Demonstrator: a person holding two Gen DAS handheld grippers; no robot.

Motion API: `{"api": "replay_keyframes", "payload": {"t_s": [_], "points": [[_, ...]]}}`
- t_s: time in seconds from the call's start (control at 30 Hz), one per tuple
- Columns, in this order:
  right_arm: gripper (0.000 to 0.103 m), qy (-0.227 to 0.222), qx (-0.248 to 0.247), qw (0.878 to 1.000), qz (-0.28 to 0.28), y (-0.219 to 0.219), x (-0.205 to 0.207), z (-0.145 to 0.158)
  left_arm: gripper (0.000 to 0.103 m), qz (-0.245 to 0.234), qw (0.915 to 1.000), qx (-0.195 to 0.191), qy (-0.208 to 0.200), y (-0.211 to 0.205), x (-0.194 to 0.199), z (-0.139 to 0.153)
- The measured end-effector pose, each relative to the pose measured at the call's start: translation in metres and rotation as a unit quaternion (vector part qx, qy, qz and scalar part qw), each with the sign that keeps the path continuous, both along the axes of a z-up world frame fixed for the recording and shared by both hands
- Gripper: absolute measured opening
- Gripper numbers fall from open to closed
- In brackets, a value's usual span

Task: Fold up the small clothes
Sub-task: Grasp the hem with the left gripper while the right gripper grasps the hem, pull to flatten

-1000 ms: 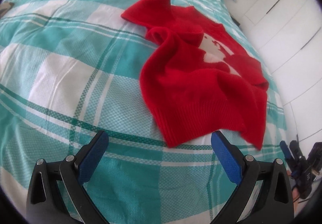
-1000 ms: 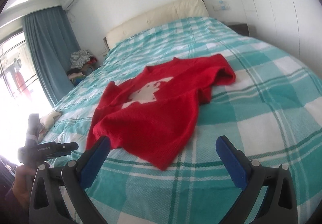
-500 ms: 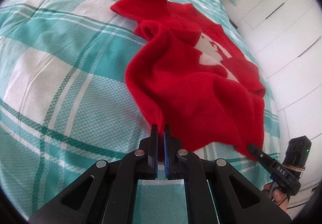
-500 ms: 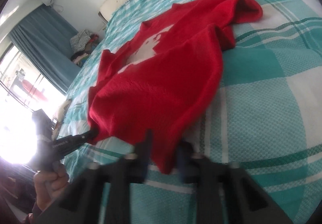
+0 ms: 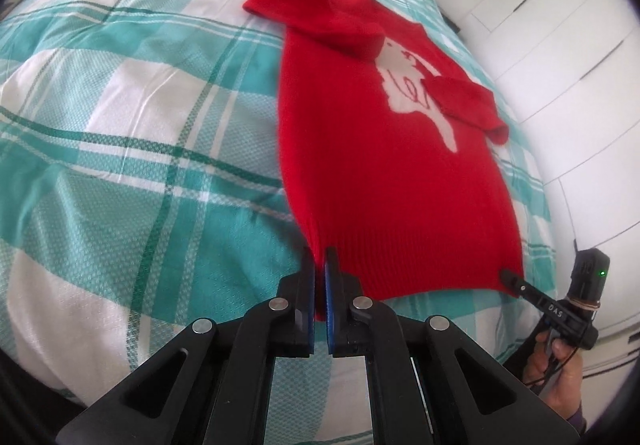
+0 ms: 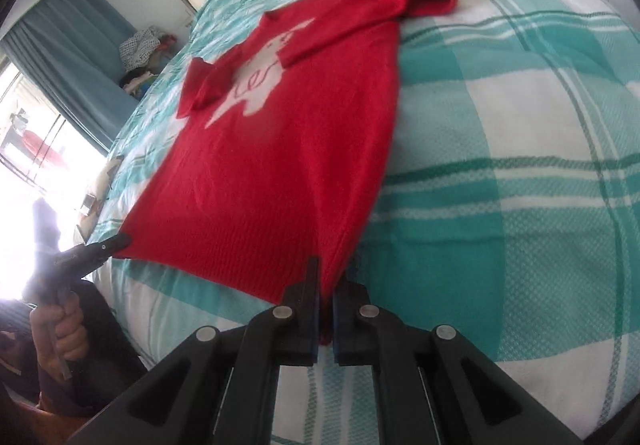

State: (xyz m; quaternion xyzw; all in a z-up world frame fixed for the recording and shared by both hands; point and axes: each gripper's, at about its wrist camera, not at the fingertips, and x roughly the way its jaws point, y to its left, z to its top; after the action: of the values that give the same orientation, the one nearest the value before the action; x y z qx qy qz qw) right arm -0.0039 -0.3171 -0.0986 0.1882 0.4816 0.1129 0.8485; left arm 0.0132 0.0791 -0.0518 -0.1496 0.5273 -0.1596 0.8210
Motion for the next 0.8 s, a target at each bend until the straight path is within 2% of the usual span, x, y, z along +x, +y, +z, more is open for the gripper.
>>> {"api": "replay_keyframes", "payload": {"t_s": [0.1,0.3,0.43,0.8], "points": [[0.004,-0.013,-0.001,1.0,-0.012,-0.001,-0.003,-0.001,0.002,0.004,0.9999,0.001,0.011,0.001,-0.004,-0.008],[0.004,-0.027,-0.013,1.0,-0.006,0.0,-0.009,0.01,0.002,0.002,0.9996,0.027,-0.006,-0.003,-0.012,-0.004],[0.004,-0.008,-0.007,1.0,-0.008,-0.001,-0.007,-0.003,0.002,0.008,0.9995,0.03,0.005,-0.004,-0.009,-0.013],[0.004,-0.004,-0.05,0.999,0.003,0.008,-0.006,-0.008,0.002,-0.002,0.9981,0.061,0.0,-0.013,-0.01,-0.017]]}}
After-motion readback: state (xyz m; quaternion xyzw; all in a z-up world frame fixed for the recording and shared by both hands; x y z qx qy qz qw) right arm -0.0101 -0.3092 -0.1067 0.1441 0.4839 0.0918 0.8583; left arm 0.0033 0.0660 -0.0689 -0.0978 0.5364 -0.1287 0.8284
